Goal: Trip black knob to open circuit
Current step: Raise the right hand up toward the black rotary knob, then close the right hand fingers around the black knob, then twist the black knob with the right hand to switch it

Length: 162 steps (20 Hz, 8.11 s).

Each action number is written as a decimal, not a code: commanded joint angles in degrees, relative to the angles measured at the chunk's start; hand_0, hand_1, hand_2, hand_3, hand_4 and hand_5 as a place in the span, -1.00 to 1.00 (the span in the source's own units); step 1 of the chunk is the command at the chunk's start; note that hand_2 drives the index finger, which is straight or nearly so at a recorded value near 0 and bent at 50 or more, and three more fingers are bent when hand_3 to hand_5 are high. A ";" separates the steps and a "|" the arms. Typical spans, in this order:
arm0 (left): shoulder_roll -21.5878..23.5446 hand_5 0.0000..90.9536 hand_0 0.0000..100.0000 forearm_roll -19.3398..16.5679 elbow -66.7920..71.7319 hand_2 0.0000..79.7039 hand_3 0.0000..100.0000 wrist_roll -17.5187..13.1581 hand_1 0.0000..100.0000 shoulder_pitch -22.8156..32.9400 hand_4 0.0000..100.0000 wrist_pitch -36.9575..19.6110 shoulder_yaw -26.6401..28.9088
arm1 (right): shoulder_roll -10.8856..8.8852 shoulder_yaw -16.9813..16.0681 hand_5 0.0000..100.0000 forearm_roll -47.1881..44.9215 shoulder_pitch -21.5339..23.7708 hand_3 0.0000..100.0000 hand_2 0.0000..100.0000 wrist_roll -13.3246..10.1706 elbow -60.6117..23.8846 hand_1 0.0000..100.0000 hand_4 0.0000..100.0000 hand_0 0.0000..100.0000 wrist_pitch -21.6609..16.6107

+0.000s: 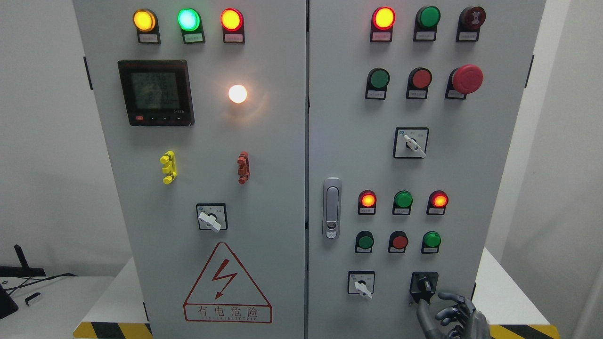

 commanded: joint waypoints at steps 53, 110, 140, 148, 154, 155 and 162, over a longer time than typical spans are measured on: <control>0.03 -1.00 -0.76 -1.76 -0.03 -1.00 -1.00 -0.05 -0.22 0.00 -1.00 0.02 0.00 | 0.43 2.61 0.83 1.39 -0.82 0.66 0.03 -0.88 1.27 0.53 0.65 -0.37 0.35; 0.03 -1.00 -0.76 -1.76 -0.03 -1.00 -1.00 -0.05 -0.22 0.00 -1.00 0.02 0.00 | 0.52 3.05 0.88 0.60 -2.40 0.74 0.09 -0.27 2.24 0.52 0.70 -0.32 0.43; 0.03 -1.00 -0.76 -1.76 -0.03 -1.00 -1.00 -0.05 -0.22 0.00 -1.00 0.02 0.00 | 0.78 3.75 0.91 -1.42 -2.75 0.79 0.16 -0.18 2.07 0.43 0.73 -0.40 0.52; -0.05 -1.00 -0.76 -1.76 0.06 -1.00 -1.00 -0.05 -0.22 0.00 -1.00 0.02 0.00 | 0.78 4.10 0.91 -1.42 -2.75 0.80 0.18 -0.18 2.07 0.43 0.74 -0.42 0.52; 0.03 -1.00 -0.76 -1.76 0.06 -1.00 -1.00 -0.05 -0.22 0.00 -1.00 0.02 0.00 | 0.78 4.28 0.91 -3.00 -2.75 0.82 0.20 -0.18 1.89 0.43 0.74 -0.42 0.61; -0.05 -1.00 -0.76 -1.76 0.06 -1.00 -1.00 -0.05 -0.22 0.00 -1.00 0.02 0.00 | 0.78 4.36 0.91 -3.35 -2.75 0.82 0.20 -0.18 1.89 0.43 0.75 -0.42 0.96; 0.03 -1.00 -0.76 -1.76 -0.03 -1.00 -1.00 -0.05 -0.22 0.00 -1.00 0.02 0.00 | 0.78 4.54 0.91 -3.62 -2.93 0.82 0.20 -0.09 1.89 0.43 0.76 -0.43 1.31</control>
